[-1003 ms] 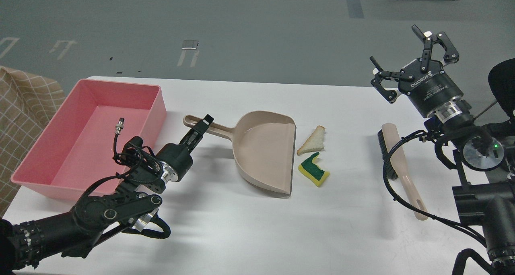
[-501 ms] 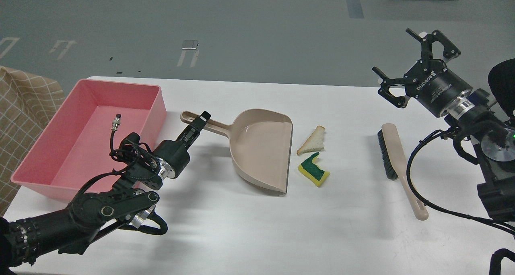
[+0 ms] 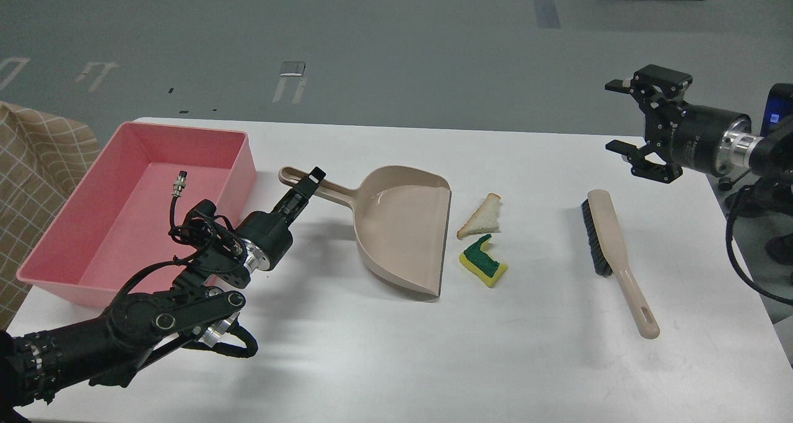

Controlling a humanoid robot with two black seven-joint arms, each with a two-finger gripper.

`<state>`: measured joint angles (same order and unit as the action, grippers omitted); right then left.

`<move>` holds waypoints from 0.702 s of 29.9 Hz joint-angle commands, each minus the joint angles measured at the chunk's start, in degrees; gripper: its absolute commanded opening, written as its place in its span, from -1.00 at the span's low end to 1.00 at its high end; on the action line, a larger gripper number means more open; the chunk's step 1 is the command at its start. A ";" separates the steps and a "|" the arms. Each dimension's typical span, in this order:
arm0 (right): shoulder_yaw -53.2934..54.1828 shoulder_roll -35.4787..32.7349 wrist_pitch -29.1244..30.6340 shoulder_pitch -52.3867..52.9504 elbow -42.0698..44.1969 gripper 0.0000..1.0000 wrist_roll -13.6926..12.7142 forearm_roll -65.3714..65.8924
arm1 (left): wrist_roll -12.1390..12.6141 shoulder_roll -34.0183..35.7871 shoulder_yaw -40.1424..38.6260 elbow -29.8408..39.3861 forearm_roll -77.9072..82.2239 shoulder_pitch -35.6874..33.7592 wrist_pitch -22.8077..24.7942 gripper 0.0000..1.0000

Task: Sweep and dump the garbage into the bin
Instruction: 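Move the right gripper down to the wooden brush handle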

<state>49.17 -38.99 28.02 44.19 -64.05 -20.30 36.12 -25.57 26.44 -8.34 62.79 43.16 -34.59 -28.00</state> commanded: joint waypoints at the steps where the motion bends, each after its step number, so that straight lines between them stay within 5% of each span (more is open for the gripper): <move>1: -1.27 -2.93 -0.02 0.55 -4.32 1.00 0.00 8.41 | -0.01 0.37 0.08 0.05 -0.01 -0.39 0.00 -1.00; 13: -4.95 -8.12 -0.02 -0.59 -17.24 1.00 -0.09 26.27 | -0.01 0.37 0.69 0.31 0.96 -0.74 0.00 -1.00; 21: -11.38 -11.99 -0.02 -0.77 -20.76 1.00 -0.09 26.37 | -0.01 0.63 0.69 0.22 0.96 -0.74 0.00 -1.00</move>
<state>39.80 -49.93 28.02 43.46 -83.74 -20.39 62.39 -25.58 26.74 -7.64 63.11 44.12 -35.35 -28.00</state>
